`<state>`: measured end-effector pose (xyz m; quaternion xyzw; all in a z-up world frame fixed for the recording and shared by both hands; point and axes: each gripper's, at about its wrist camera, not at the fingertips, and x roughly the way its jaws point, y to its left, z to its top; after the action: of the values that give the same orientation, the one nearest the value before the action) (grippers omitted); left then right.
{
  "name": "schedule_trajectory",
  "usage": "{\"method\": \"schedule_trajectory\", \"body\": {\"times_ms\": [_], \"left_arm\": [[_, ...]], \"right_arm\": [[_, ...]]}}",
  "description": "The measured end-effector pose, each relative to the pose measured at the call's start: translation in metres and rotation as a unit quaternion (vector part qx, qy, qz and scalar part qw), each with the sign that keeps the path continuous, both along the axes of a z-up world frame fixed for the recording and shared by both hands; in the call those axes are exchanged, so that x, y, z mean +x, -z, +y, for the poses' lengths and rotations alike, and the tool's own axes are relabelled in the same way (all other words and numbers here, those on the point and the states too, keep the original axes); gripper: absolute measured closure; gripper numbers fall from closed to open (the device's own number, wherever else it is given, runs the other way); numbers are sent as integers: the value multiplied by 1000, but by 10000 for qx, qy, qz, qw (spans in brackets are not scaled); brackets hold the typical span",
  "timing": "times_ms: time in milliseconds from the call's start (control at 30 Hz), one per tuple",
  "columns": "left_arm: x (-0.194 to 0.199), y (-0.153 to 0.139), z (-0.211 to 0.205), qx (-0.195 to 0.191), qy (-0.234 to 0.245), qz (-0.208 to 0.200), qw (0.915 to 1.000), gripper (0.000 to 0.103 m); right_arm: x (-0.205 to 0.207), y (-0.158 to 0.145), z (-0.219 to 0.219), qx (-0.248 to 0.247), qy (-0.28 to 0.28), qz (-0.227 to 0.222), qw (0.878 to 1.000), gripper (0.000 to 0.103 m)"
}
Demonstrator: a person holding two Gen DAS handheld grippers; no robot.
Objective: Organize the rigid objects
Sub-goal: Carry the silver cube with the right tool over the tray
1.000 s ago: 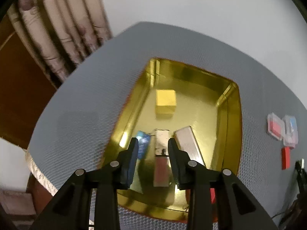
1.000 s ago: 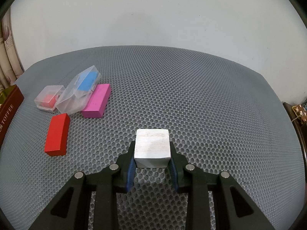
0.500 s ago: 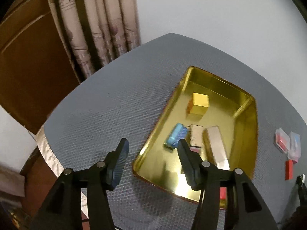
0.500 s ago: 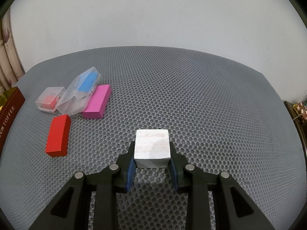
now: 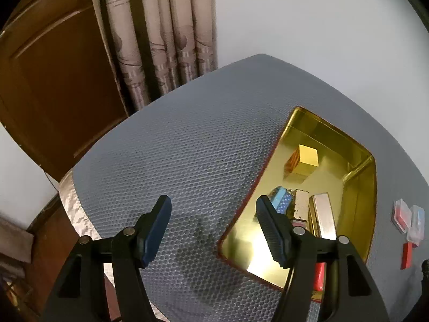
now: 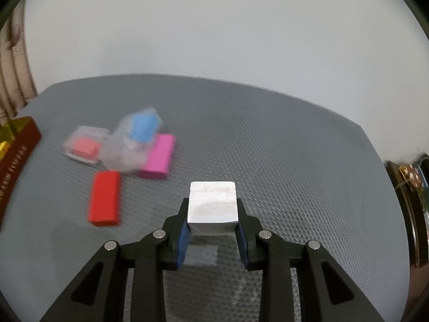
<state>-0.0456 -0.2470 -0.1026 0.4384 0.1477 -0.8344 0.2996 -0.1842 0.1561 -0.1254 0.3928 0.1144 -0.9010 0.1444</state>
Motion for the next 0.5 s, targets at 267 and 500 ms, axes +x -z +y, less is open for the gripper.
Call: {"method": "schedule_trajectory", "body": {"times_ms": [267,500], "left_arm": [[5,-1,-11,63,-236,-29,9997,36],[11,0,-24,115,-517,-82,9986,33]], "right_arm": [[30,-45,-62,-194,-826,169,9962,73],[79,-71,-123,-398,-1729,125,9840,73]]}}
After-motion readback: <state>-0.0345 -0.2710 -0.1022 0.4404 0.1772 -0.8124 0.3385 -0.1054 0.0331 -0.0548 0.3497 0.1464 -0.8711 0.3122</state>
